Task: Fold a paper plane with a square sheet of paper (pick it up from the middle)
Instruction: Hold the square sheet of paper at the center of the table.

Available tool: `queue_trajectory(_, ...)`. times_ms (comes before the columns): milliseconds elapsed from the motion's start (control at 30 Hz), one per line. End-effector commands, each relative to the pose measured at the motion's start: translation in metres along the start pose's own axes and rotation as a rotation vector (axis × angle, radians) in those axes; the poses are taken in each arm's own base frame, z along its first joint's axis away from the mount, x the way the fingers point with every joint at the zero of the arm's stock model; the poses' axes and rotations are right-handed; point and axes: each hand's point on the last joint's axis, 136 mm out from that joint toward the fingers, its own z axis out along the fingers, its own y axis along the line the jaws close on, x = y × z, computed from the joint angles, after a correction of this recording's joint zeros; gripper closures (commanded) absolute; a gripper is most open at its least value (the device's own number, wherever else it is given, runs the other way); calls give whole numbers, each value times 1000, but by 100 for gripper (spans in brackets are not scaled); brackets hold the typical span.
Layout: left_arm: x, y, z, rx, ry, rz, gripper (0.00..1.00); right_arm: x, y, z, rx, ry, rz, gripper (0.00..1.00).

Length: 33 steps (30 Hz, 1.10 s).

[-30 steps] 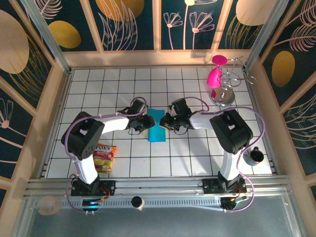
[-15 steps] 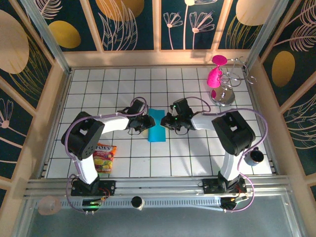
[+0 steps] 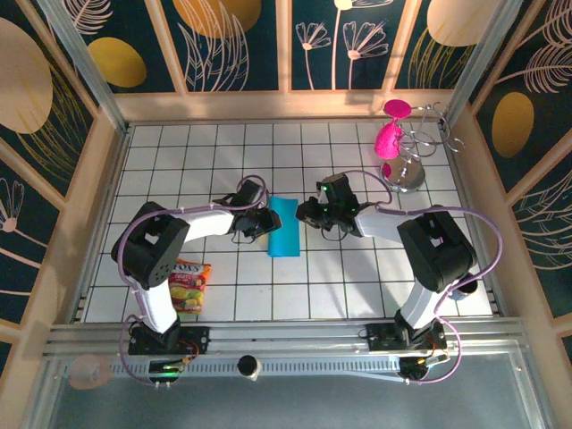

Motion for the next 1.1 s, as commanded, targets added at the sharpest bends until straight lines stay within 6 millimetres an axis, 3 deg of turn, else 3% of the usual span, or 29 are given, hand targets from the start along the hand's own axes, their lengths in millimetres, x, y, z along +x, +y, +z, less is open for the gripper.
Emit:
queue_trajectory(0, 45, 92, 63, -248, 100, 20, 60, -1, -7, 8, 21, 10, 6, 87)
queue_trajectory(467, 47, 96, 65, -257, 106, 11, 60, 25, -24, 33, 72, 142, 13, 91)
queue_trajectory(567, 47, 96, 65, -258, 107, 12, 60, 29, -35, 35, 112, 154, 22, 91)
queue_trajectory(767, 44, 93, 61, -255, 91, 15, 60, 46, -78, 35, 265, 210, 61, 92)
queue_trajectory(900, 29, 73, 49, -222, 48, 32, 60, 60, -108, 32, 356, 246, 97, 94)
queue_trajectory(1000, 7, 52, 28, -203, -22, 56, 58, 66, -123, 30, 405, 260, 98, 95)
queue_trajectory(1067, -19, 28, 8, -184, -102, 82, 56, 69, -130, 30, 420, 265, 96, 95)
